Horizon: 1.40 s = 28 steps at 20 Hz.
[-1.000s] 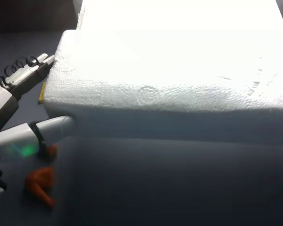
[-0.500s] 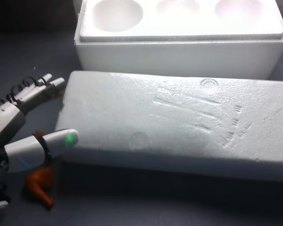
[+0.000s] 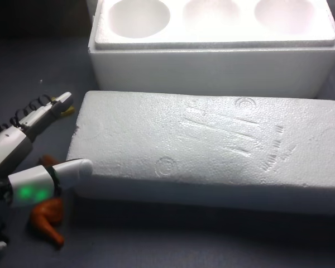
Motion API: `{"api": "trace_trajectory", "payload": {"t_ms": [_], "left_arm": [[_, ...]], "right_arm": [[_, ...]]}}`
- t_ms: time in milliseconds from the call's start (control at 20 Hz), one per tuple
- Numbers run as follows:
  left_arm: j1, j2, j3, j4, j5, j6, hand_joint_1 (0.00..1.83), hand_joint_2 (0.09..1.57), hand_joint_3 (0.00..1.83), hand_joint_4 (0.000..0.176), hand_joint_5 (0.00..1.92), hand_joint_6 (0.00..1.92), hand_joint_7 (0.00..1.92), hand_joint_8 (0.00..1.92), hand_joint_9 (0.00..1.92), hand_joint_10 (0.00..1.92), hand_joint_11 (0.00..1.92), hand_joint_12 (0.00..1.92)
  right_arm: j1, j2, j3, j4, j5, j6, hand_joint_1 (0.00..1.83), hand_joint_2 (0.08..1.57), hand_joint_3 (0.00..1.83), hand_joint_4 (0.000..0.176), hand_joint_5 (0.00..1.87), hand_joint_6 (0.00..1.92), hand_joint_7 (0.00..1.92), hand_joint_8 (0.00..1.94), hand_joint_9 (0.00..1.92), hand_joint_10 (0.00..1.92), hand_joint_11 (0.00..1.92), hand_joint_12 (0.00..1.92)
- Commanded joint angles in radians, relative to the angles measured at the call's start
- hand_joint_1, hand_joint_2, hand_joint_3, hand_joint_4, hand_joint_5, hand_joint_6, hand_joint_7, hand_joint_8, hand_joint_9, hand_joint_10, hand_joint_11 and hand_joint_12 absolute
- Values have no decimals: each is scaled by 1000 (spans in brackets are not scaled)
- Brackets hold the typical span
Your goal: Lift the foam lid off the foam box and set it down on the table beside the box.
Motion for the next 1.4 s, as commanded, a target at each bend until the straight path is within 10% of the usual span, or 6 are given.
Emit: {"api": "trace_trajectory", "payload": {"t_ms": [0, 450, 600, 700, 750, 1350], "left_arm": [[-16, 21, 1, 8, -164, 3, 394, 1092, 0, 48, 0, 0, 0, 0, 0, 0, 0, 0], [-178, 85, 36, 195, -113, 52, 329, 1152, 18, 64, 0, 0, 0, 0, 0, 0, 0, 0], [-248, 85, 57, 275, -61, 53, 276, 1150, 11, 79, 1, 0, 0, 0, 0, 0, 0, 0], [-302, 86, 71, 334, -21, 53, 276, 1148, 8, 90, 6, 2, 0, 0, 0, 0, 0, 0], [-334, 85, 80, 371, 7, 54, 270, 1160, 11, 58, 5, 2, 0, 0, 0, 0, 0, 0], [-436, 92, 87, 492, 53, 42, 282, 1185, 13, 12, 74, 20, 0, 0, 0, 0, 48, 23]], "right_arm": [[13, 21, -1, -12, 149, 2, 357, 1209, 11, 0, 0, 0, 0, 0, 0, 0, 0, 0], [146, 99, 2, -164, 132, -92, 337, 1329, 40, 0, 0, 0, 0, 0, 0, 0, 24, 16], [229, 99, 19, -234, 58, -116, 396, 1374, 0, 0, 0, 0, 0, 0, 0, 0, 0, 349], [279, 98, 30, -275, 13, -126, 398, 1291, 0, 0, 0, 0, 0, 0, 0, 0, 0, 47], [304, 97, 36, -297, -12, -131, 288, 1224, 0, 0, 0, 0, 0, 0, 0, 0, 0, 1], [390, 91, 51, -383, -99, -140, 475, 1179, 0, 0, 0, 0, 0, 0, 0, 0, 0, 0]]}}
